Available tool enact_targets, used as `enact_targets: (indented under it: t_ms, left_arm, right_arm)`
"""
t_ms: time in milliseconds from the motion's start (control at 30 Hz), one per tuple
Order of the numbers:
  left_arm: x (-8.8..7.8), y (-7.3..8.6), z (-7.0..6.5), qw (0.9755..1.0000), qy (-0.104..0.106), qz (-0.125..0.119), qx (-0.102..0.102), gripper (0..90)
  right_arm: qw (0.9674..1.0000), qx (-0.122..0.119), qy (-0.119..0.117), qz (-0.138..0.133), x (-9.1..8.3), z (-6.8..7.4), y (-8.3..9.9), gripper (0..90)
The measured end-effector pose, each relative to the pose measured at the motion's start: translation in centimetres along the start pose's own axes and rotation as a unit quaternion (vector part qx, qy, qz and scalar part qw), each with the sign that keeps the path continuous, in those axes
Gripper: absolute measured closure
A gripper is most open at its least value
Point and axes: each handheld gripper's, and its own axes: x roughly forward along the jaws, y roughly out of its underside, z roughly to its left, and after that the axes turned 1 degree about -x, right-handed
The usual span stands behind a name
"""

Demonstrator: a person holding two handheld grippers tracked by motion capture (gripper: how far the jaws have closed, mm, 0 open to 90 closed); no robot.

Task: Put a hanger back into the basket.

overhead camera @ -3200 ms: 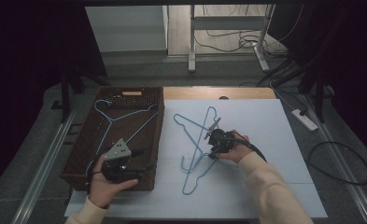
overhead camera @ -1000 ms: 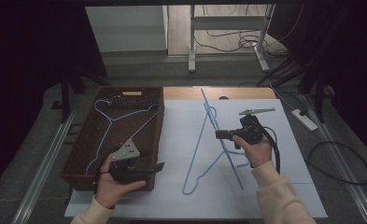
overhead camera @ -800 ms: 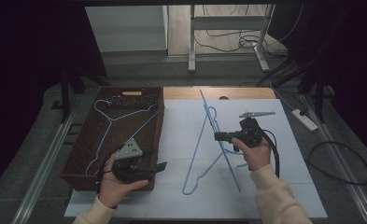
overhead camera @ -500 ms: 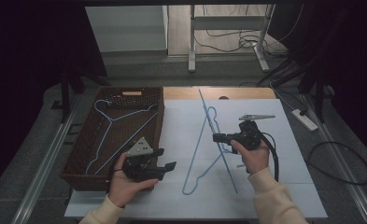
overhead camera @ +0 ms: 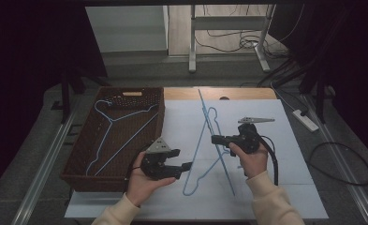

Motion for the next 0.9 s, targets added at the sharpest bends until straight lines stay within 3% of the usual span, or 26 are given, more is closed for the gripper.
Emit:
enact_targets:
  t_ms: [367, 733, 867, 900]
  left_arm:
    - [3.9, -1.7, -1.9, 0.9997, 0.018, 0.009, 0.01, 33.9]
    - [7.0, -2.4, -1.5, 0.9988, 0.031, 0.003, -0.036, 36.3]
    - [7.8, -2.5, -1.3, 0.9976, 0.05, 0.006, -0.048, 41.2]
    - [8.0, -2.5, -1.2, 0.9972, 0.056, 0.008, -0.05, 46.5]
  right_arm:
    - [0.9996, 0.001, 0.016, -0.024, 0.3, 1.1, 0.6, 87.8]
    - [0.9982, 0.006, 0.016, -0.058, 0.5, 2.0, 1.2, 87.7]
    - [0.9975, 0.011, 0.014, -0.068, 0.5, 2.0, 1.3, 87.8]
    - [0.9974, 0.011, 0.013, -0.07, 0.5, 2.1, 1.4, 87.7]
